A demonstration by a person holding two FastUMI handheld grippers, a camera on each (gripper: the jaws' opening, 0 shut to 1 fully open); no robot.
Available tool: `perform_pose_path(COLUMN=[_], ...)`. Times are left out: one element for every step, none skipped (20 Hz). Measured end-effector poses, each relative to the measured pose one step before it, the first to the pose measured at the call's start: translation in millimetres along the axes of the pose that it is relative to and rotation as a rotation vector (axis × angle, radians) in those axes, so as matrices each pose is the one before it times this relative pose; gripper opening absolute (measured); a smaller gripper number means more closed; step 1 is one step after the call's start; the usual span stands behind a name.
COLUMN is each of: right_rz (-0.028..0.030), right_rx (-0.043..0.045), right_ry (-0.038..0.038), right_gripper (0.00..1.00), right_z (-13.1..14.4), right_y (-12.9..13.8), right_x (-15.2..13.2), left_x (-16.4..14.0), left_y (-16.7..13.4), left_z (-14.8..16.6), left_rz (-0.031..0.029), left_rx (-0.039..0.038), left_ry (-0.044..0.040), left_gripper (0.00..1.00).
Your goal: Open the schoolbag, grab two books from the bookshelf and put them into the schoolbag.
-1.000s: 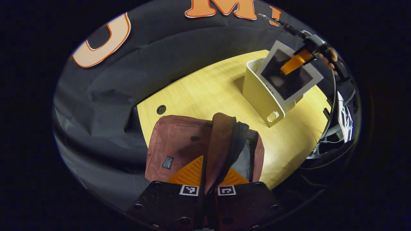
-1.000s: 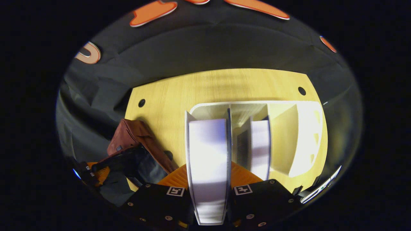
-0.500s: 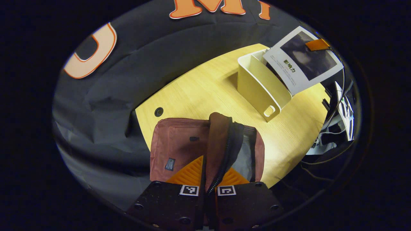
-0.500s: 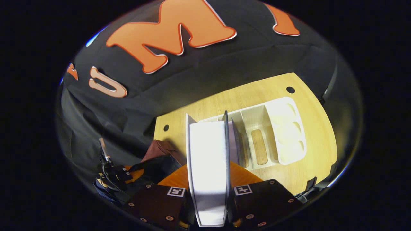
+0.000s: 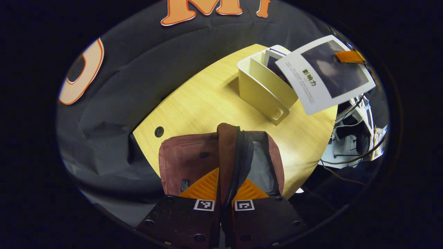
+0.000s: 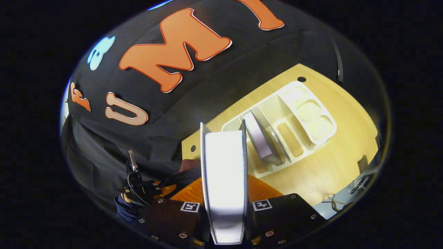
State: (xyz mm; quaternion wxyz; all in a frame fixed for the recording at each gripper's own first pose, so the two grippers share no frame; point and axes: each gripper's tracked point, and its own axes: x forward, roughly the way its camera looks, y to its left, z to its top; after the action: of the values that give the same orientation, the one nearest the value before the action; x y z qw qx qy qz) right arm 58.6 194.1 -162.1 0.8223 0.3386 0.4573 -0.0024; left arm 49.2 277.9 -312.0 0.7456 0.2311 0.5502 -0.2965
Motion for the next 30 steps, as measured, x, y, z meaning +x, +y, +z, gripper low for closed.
perform_pose_path(right_rz=[0.02006, 0.01896, 0.01698, 0.00924, 0.00308, 0.00206, 0.00175, 0.00833, 0.00905, 0.00974, 0.00795, 0.00613, 0.01076, 0.01658, 0.01776, 0.01370, 0.00994, 0.00625, 0.00074, 0.00290, 0.00524, 0.00699, 0.00643, 0.00973, 0.01159, 0.01485, -0.00115, -0.00124, -0.00182, -0.00390], right_rx=[0.01708, 0.01910, 0.01677, 0.01427, 0.01148, 0.00873, 0.01201, 0.00713, 0.00971, 0.00444, 0.00611, 0.00403, 0.00523, 0.00461, 0.00910, 0.00977, 0.01017, 0.00586, 0.00841, 0.00982, 0.01087, 0.00537, 0.00380, 0.01213, 0.01722, 0.00930, 0.01037, 0.00241, 0.00431, 0.00594], right_ry=[0.00946, 0.00959, 0.00974, 0.00538, 0.00351, 0.00471, 0.00546, 0.00626, 0.00404, 0.00743, 0.00416, 0.00754, 0.00252, 0.00119, 0.00391, 0.00809, 0.00220, 0.00002, -0.00263, -0.00112, -0.00506, -0.00004, 0.00979, -0.00645, -0.00820, 0.00085, -0.01137, -0.00328, -0.00883, -0.00346], right_gripper=[0.40, 0.40, 0.40, 0.40, 0.40, 0.40, 0.40, 0.40, 0.40, 0.40, 0.40, 0.40, 0.40, 0.40, 0.40, 0.40, 0.40, 0.40, 0.40, 0.40, 0.40, 0.40, 0.40, 0.40, 0.40, 0.40, 0.40, 0.40, 0.40, 0.40], right_z=[-13.40, -13.99, -13.75, -12.54, -11.61, -9.62, -9.79, -11.07, -8.80, -7.79, -8.41, -7.09, -7.36, -4.79, -4.08, -5.15, -3.95, -3.08, -4.07, -2.93, -1.99, -3.51, -5.30, -3.09, -2.37, -4.89, -5.59, -3.65, -3.60, -1.79], right_y=[5.42, 3.91, 1.30, 0.07, -2.17, -1.45, -1.19, -0.19, -0.23, -0.27, 0.88, -0.72, 0.93, 1.12, 1.89, 0.98, -0.60, -2.19, -2.25, -1.54, 0.33, 0.42, 2.20, 1.27, 3.09, 3.32, 0.70, 0.07, 0.84, -0.21], right_x=[5.55, 8.13, 6.82, 6.90, 9.19, 11.04, 9.12, 9.15, 8.93, 10.45, 10.05, 9.98, 10.53, 9.44, 10.54, 9.06, 8.98, 8.53, 8.11, 8.84, 7.31, 8.09, 5.97, 6.24, 7.17, 6.55, 4.61, 6.69, 10.23, 9.11], left_x=[0.88, -0.05, 0.41, 0.30, 1.86, 2.14, 2.06, 0.21, -0.05, -0.43, 0.98, -0.23, -0.06, -0.08, 0.11, 0.37, 0.56, 0.52, -0.81, 0.34, -0.18, -0.78, -0.58, 1.58, -0.13, -0.12, 0.54, 2.04, 1.18, 0.73], left_y=[-0.72, -0.83, -1.24, -1.20, -1.87, -1.37, -2.29, -0.80, -1.59, -1.42, -1.97, -0.23, -1.56, -0.99, -1.99, -2.69, -1.28, -1.28, -2.22, -2.36, -4.07, -2.72, -3.61, -3.41, -2.07, -1.15, -1.48, -1.39, -1.30, -1.57], left_z=[1.46, 2.30, 2.19, 2.02, 0.38, 2.02, 1.90, 0.40, 0.70, -0.57, -0.11, -0.50, 0.19, 0.03, 0.53, -0.56, -0.05, 1.45, 1.74, -1.08, -0.44, -1.99, -1.25, 1.03, 0.23, 0.67, 0.39, -1.48, -1.71, -1.11], left_rz=[-0.01162, -0.00921, -0.00801, -0.00657, -0.00777, -0.00892, -0.00906, -0.00526, -0.00717, -0.00323, -0.00591, -0.00215, -0.00587, -0.00215, -0.00134, -0.00392, -0.00066, -0.00073, -0.00160, -0.00068, -0.00346, -0.00282, -0.00352, -0.00512, 0.00054, -0.00024, -0.00016, -0.00230, 0.00005, -0.00398], left_rx=[0.01543, 0.01278, 0.00974, 0.00544, 0.00895, -0.00080, 0.00412, -0.00013, 0.00330, -0.00123, 0.00242, 0.00234, 0.00214, 0.00344, 0.00208, 0.00254, 0.00277, 0.00375, 0.00043, -0.00102, 0.00106, 0.00705, 0.00349, 0.00183, 0.00157, 0.00361, -0.00613, -0.00480, -0.00249, -0.00259], left_ry=[-0.00319, -0.00854, -0.00271, -0.00788, -0.00575, -0.00796, -0.00361, -0.00550, -0.00368, -0.00596, -0.00311, -0.00384, -0.00321, -0.00535, -0.00509, -0.00453, -0.00898, -0.00889, -0.00996, -0.01051, -0.00673, -0.00685, -0.00838, -0.00991, -0.01314, -0.01282, -0.01379, -0.00885, -0.00469, -0.00550], left_gripper=[0.07, 0.07, 0.07, 0.07, 0.07, 0.07, 0.07, 0.07, 0.07, 0.07, 0.07, 0.07, 0.07, 0.07, 0.07, 0.07, 0.07, 0.07, 0.07, 0.07, 0.07, 0.07, 0.07, 0.07, 0.07, 0.07, 0.07, 0.07, 0.07, 0.07])
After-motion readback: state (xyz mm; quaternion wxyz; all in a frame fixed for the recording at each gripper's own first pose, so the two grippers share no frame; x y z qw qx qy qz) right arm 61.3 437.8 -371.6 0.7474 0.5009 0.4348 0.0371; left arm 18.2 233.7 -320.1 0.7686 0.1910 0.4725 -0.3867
